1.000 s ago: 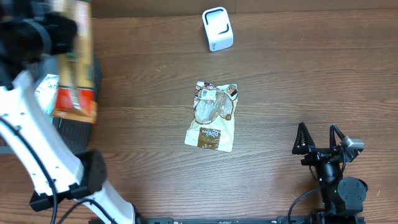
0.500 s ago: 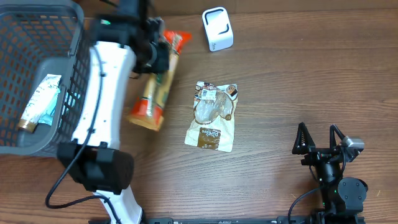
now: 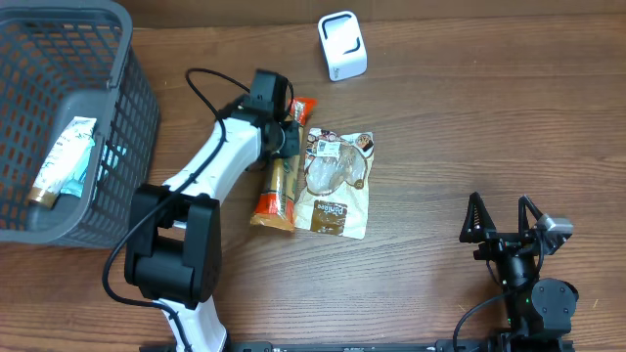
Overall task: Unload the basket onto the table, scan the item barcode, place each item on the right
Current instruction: 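Place the orange spaghetti pack left of the mushroom bag, then reach into the basket and grasp the mint-green wrapped packet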
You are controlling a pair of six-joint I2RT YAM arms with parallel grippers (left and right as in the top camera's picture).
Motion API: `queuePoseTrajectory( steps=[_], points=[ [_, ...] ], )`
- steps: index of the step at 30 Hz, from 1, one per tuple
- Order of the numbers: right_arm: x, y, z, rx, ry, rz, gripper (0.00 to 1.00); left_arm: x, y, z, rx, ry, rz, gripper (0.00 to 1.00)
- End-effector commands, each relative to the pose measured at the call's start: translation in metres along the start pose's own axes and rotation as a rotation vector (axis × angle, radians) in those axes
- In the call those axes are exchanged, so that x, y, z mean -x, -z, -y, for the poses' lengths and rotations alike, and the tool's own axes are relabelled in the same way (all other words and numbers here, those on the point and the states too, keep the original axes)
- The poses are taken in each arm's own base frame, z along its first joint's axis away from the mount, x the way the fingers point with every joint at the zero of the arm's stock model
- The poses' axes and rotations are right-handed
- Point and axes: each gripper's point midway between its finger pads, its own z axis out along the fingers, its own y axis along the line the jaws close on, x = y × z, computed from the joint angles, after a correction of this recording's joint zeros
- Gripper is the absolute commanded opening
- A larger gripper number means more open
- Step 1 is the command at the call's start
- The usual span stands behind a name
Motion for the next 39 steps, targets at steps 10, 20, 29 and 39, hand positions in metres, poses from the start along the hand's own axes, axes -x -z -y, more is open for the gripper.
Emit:
queuePoseTrajectory(
  steps=[10, 20, 29, 39],
  points=[
    [-0.001, 0.0, 0.004, -0.012, 0.001, 0.006, 1.0, 0.03, 0.044, 0.016, -0.062, -0.062, 0.066, 1.0],
    [-0.001, 0.0, 0.004, -0.013, 0.001, 0.006, 1.0, 0.127, 0.277, -0.05, 0.111, -0.023, 0.482, 1.0],
    [-0.001, 0.0, 0.004, -0.012, 0.001, 0.006, 1.0, 0.078, 0.385, -0.22, 0.362, 0.36, 0.565, 1.0],
    [-0.001, 0.0, 0.004, -0.013, 0.001, 0.006, 1.0, 0.006, 0.298, -0.333, 0.334, 0.671, 0.351, 1.0]
  ],
)
